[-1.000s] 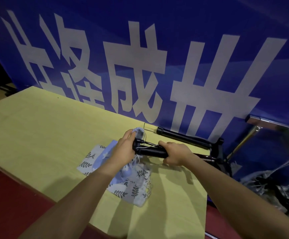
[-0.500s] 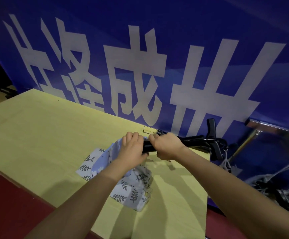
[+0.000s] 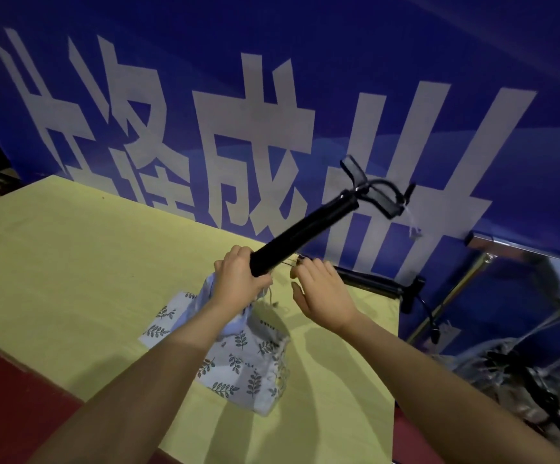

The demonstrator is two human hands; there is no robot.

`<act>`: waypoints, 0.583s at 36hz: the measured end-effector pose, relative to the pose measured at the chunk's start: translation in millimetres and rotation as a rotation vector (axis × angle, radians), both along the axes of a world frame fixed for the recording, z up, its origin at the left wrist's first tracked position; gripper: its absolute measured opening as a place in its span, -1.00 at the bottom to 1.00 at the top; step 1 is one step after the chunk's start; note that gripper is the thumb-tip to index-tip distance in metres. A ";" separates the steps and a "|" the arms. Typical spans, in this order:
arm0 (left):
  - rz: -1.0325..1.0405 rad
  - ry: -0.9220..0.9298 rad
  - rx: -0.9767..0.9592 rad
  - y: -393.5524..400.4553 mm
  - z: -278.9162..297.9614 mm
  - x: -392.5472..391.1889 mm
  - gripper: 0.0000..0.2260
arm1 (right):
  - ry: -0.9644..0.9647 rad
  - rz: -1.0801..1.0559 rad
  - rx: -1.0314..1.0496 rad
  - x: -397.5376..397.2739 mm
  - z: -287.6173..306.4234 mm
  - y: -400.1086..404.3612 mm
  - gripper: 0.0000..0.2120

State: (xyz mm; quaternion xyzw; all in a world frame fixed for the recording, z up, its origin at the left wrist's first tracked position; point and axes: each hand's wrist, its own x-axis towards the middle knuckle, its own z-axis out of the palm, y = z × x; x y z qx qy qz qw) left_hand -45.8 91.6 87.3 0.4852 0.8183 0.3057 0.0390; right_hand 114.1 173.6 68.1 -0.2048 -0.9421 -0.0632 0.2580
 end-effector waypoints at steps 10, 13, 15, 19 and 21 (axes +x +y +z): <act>0.006 -0.268 0.188 -22.2 8.7 -4.1 -0.69 | 0.004 -0.196 -0.750 -49.3 13.4 -2.0 -0.45; 0.019 -0.312 0.216 -28.1 10.6 -8.5 -0.70 | -0.058 -0.166 -0.779 -58.5 15.1 -2.7 -0.49; 0.030 -0.341 0.242 -30.8 14.5 -10.6 -0.73 | -0.052 -0.160 -0.796 -64.4 15.5 -3.9 -0.65; 0.044 -0.380 0.298 -35.3 22.9 -12.1 -0.74 | 0.008 -0.162 -0.836 -70.3 15.6 -5.4 -0.80; 0.061 -0.376 0.319 -36.5 22.4 -14.2 -0.76 | 0.107 -0.136 -0.972 -68.0 19.0 -5.7 -0.80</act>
